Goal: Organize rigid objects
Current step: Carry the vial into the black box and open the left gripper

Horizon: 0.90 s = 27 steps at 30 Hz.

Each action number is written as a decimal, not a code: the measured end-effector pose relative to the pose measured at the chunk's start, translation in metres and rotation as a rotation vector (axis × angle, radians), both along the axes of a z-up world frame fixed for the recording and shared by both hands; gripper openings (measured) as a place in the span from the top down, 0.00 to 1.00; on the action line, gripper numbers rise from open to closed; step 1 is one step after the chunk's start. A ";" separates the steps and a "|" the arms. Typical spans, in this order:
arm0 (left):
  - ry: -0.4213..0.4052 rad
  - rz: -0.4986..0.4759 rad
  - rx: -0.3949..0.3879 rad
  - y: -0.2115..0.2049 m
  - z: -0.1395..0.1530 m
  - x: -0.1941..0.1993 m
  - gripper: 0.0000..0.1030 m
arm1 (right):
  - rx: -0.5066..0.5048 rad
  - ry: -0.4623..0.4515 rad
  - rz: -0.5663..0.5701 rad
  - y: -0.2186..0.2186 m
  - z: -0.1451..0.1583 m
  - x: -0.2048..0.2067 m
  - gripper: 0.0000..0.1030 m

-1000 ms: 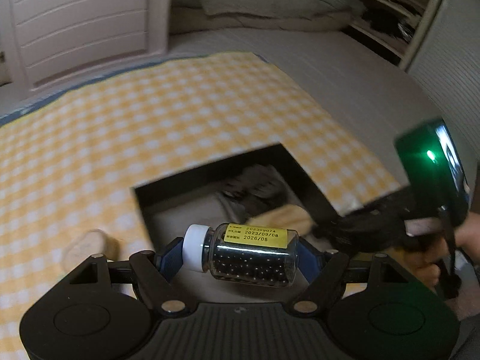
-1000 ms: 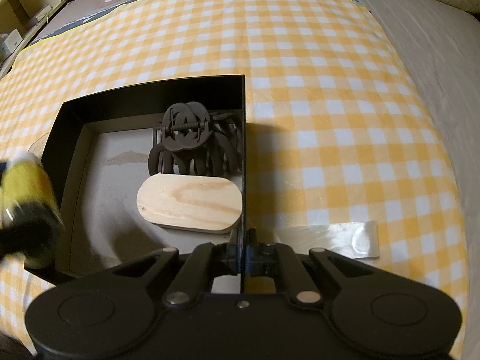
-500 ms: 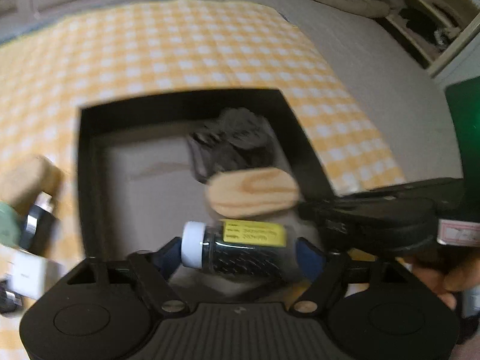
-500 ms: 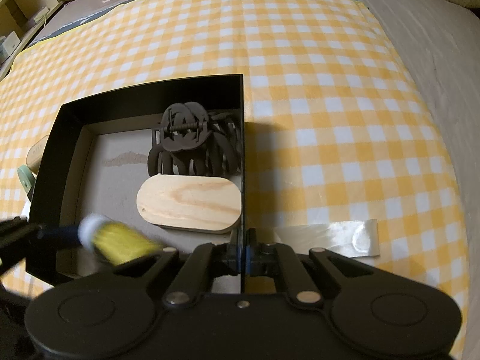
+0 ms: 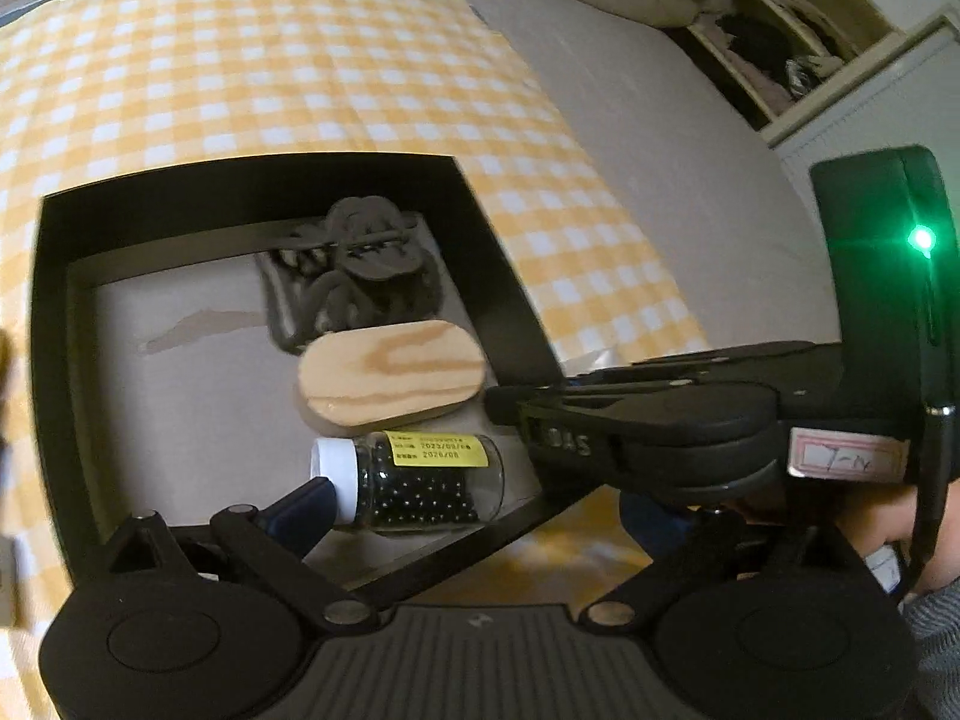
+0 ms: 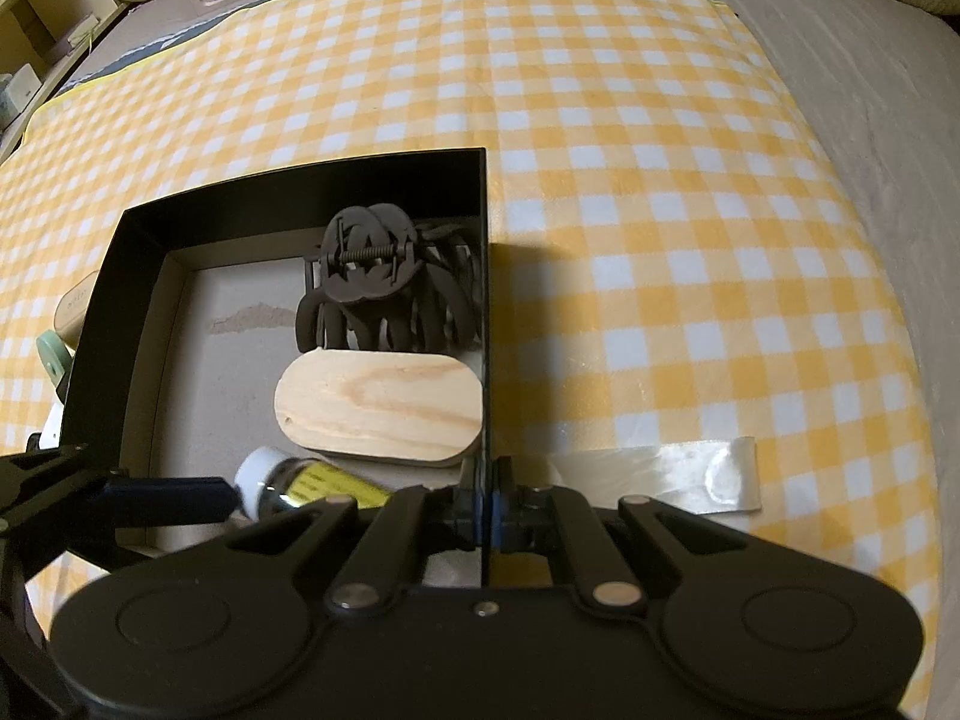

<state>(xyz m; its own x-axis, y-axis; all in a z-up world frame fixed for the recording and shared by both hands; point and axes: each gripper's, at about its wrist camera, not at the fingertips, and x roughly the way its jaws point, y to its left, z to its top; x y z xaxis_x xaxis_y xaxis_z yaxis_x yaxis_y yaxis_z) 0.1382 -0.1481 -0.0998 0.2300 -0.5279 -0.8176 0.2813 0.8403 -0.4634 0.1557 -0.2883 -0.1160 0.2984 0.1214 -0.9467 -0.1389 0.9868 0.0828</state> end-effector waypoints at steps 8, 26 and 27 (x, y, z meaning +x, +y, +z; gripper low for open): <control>0.056 -0.038 -0.057 -0.003 -0.008 0.000 0.15 | 0.000 0.000 0.000 0.000 0.000 0.000 0.96; 0.078 -0.010 -0.061 0.007 -0.021 0.011 0.05 | 0.004 0.000 -0.001 -0.003 -0.001 0.000 0.96; 0.076 -0.016 -0.057 0.005 -0.020 0.009 0.05 | 0.005 0.000 -0.002 -0.004 -0.003 0.000 0.96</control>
<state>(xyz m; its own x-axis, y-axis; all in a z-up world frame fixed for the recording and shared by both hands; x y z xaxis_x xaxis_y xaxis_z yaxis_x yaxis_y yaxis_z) 0.1476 -0.1434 -0.1202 0.1595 -0.5768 -0.8012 0.2570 0.8078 -0.5305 0.1558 -0.2922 -0.1189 0.2983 0.1254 -0.9462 -0.1372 0.9867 0.0875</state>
